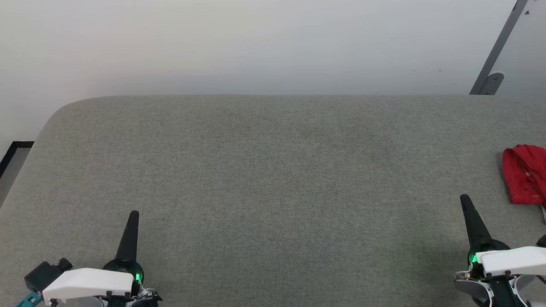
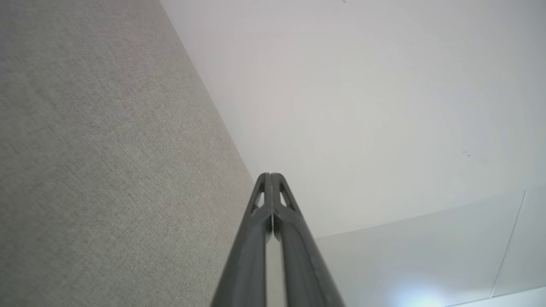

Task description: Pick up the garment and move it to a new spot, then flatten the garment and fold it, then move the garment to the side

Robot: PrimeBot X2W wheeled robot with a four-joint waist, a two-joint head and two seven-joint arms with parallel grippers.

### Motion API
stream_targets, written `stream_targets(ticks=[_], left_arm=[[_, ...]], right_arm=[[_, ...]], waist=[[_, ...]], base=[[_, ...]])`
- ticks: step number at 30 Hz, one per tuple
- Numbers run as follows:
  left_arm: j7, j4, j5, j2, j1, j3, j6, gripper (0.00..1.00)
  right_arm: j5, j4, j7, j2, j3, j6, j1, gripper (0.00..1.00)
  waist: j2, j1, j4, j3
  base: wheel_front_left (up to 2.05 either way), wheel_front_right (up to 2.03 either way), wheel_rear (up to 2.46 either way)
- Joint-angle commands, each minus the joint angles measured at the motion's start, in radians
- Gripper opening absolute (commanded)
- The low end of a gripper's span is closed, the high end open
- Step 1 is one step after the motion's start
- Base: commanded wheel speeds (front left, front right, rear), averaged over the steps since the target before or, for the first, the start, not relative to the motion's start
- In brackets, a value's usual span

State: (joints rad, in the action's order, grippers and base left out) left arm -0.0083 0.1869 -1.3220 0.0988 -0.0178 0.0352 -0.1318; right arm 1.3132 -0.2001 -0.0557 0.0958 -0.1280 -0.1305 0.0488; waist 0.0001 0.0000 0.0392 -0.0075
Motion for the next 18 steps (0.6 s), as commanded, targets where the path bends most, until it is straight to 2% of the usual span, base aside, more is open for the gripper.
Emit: stream_targets(ticks=[1,18], left_arm=[[0.007,-0.001,-0.027,0.001,-0.025,0.007,0.001,0.0],[0.047,0.025,-0.158,-0.01,-0.054,0.024,0.002,0.0]], right_arm=[[0.024,0.002,-0.006,-0.004,0.003,0.0,0.017,0.0],[0.146,-0.018,-0.031,-0.022,0.008,0.0,0.039,0.0]], waist=[[-0.0001,0.0,-0.001,0.0],[-0.0001,0.0,-0.016,0.004]], base=[[0.0,0.0,0.0],[0.0,0.0,0.0]])
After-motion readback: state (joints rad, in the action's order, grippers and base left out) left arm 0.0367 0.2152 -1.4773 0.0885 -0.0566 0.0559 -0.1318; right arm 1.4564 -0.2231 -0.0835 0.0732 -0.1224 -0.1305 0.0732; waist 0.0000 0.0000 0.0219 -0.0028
